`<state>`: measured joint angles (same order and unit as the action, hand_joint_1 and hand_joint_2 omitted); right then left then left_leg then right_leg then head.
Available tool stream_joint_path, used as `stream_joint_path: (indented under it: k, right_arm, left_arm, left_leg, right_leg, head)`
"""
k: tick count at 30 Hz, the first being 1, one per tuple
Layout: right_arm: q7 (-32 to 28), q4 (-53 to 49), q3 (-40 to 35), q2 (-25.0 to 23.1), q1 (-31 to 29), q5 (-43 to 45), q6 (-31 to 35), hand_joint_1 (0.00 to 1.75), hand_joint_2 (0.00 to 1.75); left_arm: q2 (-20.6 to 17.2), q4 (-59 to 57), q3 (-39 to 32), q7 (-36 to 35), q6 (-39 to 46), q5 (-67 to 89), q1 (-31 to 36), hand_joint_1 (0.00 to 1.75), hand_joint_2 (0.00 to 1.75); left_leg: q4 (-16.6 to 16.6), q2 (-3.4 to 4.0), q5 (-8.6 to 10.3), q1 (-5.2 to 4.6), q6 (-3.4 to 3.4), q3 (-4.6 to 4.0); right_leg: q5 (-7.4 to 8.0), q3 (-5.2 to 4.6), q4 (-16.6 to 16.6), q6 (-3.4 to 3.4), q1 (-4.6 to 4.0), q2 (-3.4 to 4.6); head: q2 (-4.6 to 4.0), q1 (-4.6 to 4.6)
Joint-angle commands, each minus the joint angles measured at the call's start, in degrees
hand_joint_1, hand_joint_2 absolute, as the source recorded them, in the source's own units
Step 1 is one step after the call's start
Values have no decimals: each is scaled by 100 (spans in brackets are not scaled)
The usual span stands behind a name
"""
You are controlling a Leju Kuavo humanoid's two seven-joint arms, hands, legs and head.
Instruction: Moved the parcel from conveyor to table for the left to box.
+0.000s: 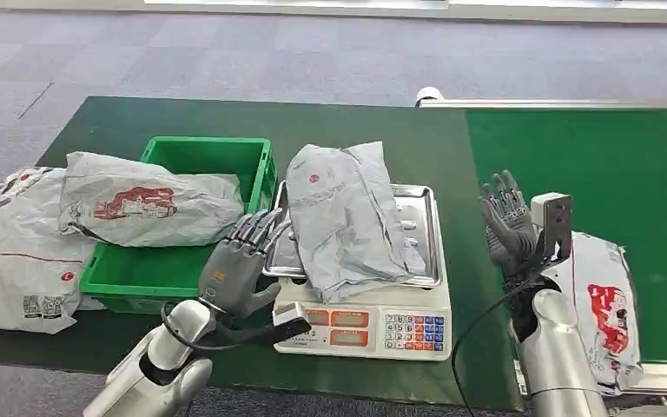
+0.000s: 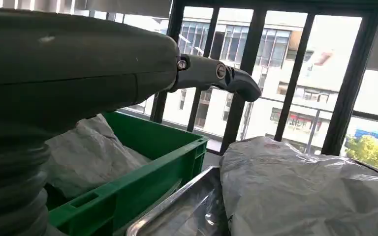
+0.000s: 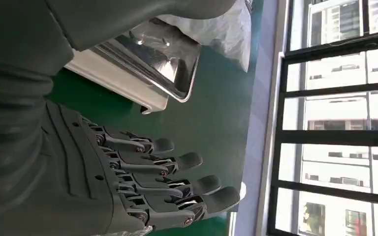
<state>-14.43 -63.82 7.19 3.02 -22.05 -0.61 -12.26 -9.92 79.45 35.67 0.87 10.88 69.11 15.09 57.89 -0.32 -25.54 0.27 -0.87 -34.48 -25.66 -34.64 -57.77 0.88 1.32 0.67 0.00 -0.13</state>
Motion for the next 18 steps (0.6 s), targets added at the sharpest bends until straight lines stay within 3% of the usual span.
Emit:
stream_joint_path:
  k: [1, 18]
  right_arm:
    - [22, 384, -6, -124, -238, 4, 10, 0, 175]
    - [22, 384, -6, -124, -238, 4, 10, 0, 175]
  left_arm:
    - [-1, -162, -204, 1, -67, 31, 50, 0, 175]
    - [-1, -162, -204, 1, -67, 31, 50, 0, 175]
  left_leg:
    - [-8, 15, -5, 5, 1, 19]
    - [-3, 9, -3, 2, 0, 9]
  right_leg:
    - [1, 16, 11, -9, -7, 8]
    - [0, 7, 4, -5, -4, 5]
  head:
    - [0, 0]
    - [0, 0]
